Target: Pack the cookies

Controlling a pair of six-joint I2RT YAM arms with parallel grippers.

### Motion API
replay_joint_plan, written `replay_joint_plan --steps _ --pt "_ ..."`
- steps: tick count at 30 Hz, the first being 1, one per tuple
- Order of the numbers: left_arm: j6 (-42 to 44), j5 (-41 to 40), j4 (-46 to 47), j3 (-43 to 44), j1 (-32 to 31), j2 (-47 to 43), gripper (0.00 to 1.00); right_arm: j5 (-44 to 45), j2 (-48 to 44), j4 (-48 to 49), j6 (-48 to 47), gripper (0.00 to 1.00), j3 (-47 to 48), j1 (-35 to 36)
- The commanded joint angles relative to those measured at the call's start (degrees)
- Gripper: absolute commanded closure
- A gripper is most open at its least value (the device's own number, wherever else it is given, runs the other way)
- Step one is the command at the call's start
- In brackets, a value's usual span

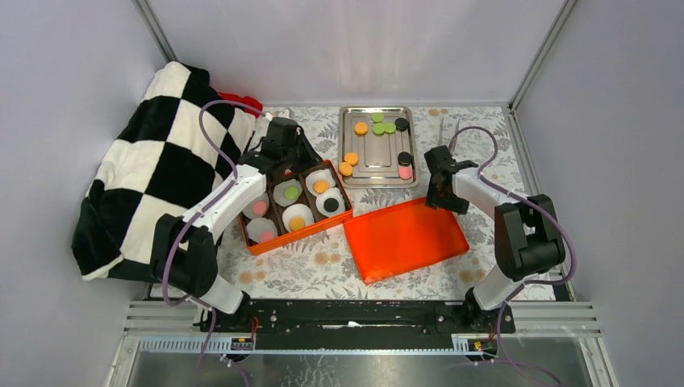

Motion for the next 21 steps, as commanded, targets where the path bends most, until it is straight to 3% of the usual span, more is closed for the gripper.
replay_joint_plan --steps 1,10,14,17,21 --pt "0.65 -0.24 2.68 -0.06 -0.74 0.3 0.78 5.34 -1.84 -2.45 -1.39 0.27 -0.38 -1.31" --pt "0.33 -0.06 2.64 -0.72 -1.19 -0.66 0.78 -2.69 4.45 2.16 -2.08 0.34 -2.37 -5.73" --pt "0.46 -0.28 1.59 -0.09 -1.37 -0.98 0.78 -5.18 5.38 4.24 -2.26 0.58 -3.15 -7.12" --pt "0.7 -0.63 -0.29 1.38 -1.74 -0.51 0.77 -7.06 5.52 5.73 -2.05 0.65 -4.09 -7.22" --pt "0.99 -2.85 -3.71 4.17 -3.08 -0.09 0.78 -9.97 4.78 7.12 -2.21 0.9 -5.39 -7.28"
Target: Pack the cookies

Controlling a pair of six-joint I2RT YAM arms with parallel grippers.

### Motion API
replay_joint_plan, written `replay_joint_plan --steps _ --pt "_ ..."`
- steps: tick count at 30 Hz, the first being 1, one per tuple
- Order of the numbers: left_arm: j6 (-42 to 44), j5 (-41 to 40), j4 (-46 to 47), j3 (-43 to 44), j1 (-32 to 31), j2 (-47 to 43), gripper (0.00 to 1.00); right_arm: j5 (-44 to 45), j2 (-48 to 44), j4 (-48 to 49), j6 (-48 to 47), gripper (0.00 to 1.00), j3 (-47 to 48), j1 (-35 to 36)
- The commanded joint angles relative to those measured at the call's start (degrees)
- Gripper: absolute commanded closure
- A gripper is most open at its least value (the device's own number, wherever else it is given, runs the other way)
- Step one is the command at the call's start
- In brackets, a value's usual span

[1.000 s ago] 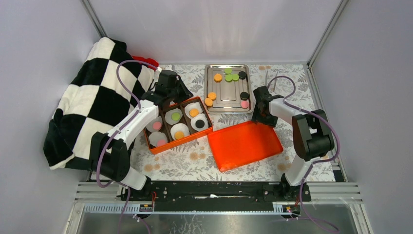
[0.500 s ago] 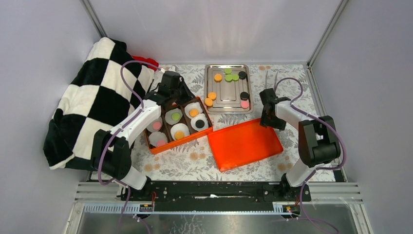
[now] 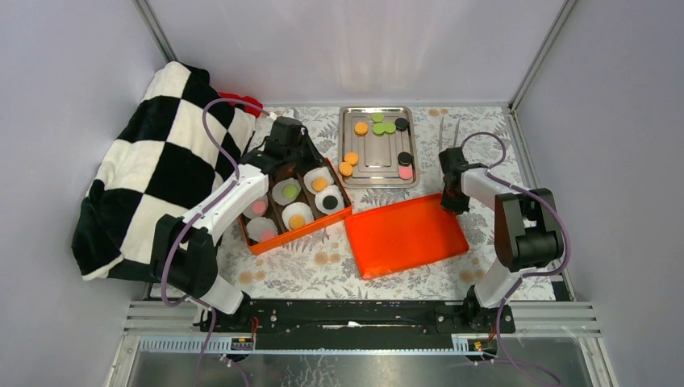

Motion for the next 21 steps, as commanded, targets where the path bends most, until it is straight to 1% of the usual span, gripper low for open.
replay_joint_plan --steps 1,4,8,13,21 --pt "0.94 -3.14 -3.4 3.9 -1.95 -0.46 0.78 -6.09 1.24 2.31 1.71 0.94 -3.58 -0.03" --pt "0.52 -5.45 -4.91 4.37 -3.17 -1.94 0.78 -6.96 -0.79 2.74 1.71 1.0 -4.6 -0.1" --pt "0.11 -6.51 -5.91 3.84 -3.73 -3.82 0.78 -8.53 -5.53 2.73 1.84 1.0 -6.39 -0.01" --pt "0.63 -6.27 -6.32 4.07 -3.85 -4.77 0.77 -10.75 -15.21 0.01 1.06 1.0 -7.88 -0.01" --pt "0.89 -2.34 -4.91 3.34 -3.93 -5.08 0.74 -15.19 -28.32 -8.41 -0.19 1.0 -3.99 0.11"
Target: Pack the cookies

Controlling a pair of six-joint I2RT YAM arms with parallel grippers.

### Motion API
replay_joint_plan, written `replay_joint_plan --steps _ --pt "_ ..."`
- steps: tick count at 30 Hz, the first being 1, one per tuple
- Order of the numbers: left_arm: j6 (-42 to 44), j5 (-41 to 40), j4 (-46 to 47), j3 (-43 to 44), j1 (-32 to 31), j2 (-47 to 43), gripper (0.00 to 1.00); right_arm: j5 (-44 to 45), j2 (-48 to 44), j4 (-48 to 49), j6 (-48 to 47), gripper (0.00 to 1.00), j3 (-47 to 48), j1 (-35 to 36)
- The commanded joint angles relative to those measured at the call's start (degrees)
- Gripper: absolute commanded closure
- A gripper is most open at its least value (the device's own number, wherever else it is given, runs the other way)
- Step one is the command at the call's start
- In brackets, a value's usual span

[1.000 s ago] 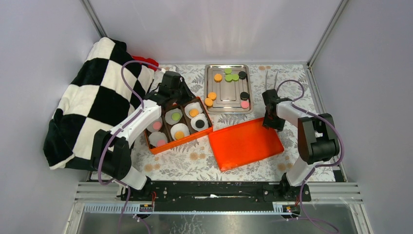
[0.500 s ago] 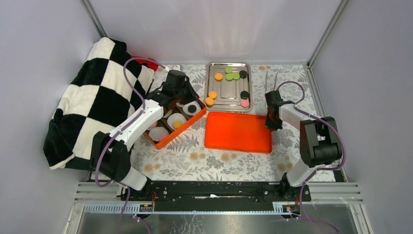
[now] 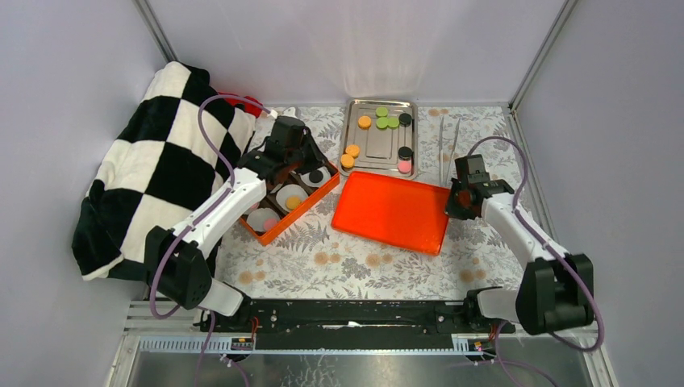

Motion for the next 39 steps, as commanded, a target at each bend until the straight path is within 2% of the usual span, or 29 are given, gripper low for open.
replay_joint_plan --steps 1,8,13,17,25,29,35,39 --pt "1.12 1.74 1.12 0.12 -0.33 -1.38 0.74 -3.76 -6.88 -5.51 0.64 1.0 4.84 -0.07" --pt "2.09 5.8 6.95 -2.05 -0.33 1.19 0.61 -3.89 -13.1 -11.4 1.55 1.0 14.21 0.04" --pt "2.95 9.0 13.58 -4.62 -0.26 4.43 0.49 -5.73 -13.0 -13.68 1.74 1.0 22.03 0.04" --pt "4.59 8.26 20.7 -8.06 -0.26 6.26 0.46 -8.89 -11.65 -14.98 1.19 1.0 28.04 0.02" --pt "3.24 6.77 40.28 -19.25 0.07 2.58 0.44 -16.81 -7.77 -13.8 1.43 1.0 31.82 0.04" --pt "3.97 9.39 48.18 -22.7 0.62 0.67 0.43 -23.01 -6.22 -10.13 2.33 1.0 30.45 0.04" --pt "1.88 12.51 52.93 -27.18 2.66 -2.82 0.46 -27.14 -2.57 -4.42 1.94 1.0 25.66 -0.05" --pt "1.65 12.59 53.85 -31.12 4.25 -7.43 0.57 -31.41 1.24 0.97 2.77 1.0 21.87 -0.05"
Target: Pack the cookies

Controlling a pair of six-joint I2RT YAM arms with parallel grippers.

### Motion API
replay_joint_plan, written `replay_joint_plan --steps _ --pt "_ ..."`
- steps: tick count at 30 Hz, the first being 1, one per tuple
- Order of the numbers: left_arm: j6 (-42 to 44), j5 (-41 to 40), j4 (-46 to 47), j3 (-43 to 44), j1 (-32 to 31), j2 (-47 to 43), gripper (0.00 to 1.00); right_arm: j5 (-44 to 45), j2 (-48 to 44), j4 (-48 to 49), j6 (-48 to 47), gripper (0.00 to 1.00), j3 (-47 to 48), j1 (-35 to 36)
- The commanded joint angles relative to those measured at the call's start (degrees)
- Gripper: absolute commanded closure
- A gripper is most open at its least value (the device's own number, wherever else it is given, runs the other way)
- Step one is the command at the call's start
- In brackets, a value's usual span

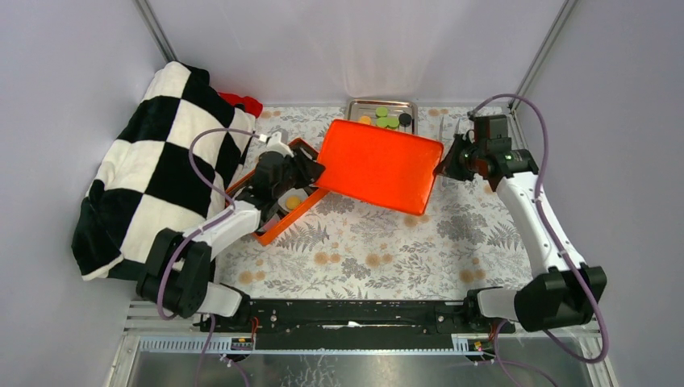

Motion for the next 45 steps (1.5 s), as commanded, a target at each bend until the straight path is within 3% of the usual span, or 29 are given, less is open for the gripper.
replay_joint_plan --steps 1,7,12,20,25,27,31,36,40,45 --pt "-1.57 4.76 9.9 -3.37 0.51 -6.29 0.61 -14.35 4.51 9.69 2.61 1.0 -3.12 0.98" --pt "-3.48 5.58 9.23 -7.55 1.93 -14.25 0.73 -23.99 8.96 22.7 5.26 1.0 -8.24 0.98" --pt "-6.35 7.43 10.2 -9.56 2.01 -18.47 0.73 -29.26 12.76 24.83 4.73 1.0 -8.08 1.05" --pt "-9.48 14.16 14.99 -10.03 1.98 -14.97 0.7 -34.86 15.74 28.15 5.13 1.0 -8.25 2.04" --pt "-9.63 14.32 15.33 -9.27 1.97 -13.32 0.82 -34.11 15.4 27.72 4.7 1.0 -7.86 3.09" --pt "-9.29 13.86 14.06 -8.2 1.96 -12.89 0.9 -30.22 14.82 24.8 2.5 1.0 -6.66 3.77" --pt "-8.39 11.29 7.31 -4.14 1.96 -12.39 1.0 -17.17 11.44 18.32 -3.12 0.85 -4.19 6.19" --pt "-6.69 7.2 -4.69 4.77 2.08 -9.65 1.0 0.13 5.53 13.07 -8.56 0.63 -1.71 12.96" --pt "-6.15 6.6 -12.36 13.98 2.66 -6.13 1.0 12.84 1.15 11.69 -12.13 0.53 -1.9 21.23" --pt "-4.91 6.92 -24.83 27.12 3.38 0.41 1.0 21.34 -3.59 16.02 -16.73 0.47 -6.69 31.98"
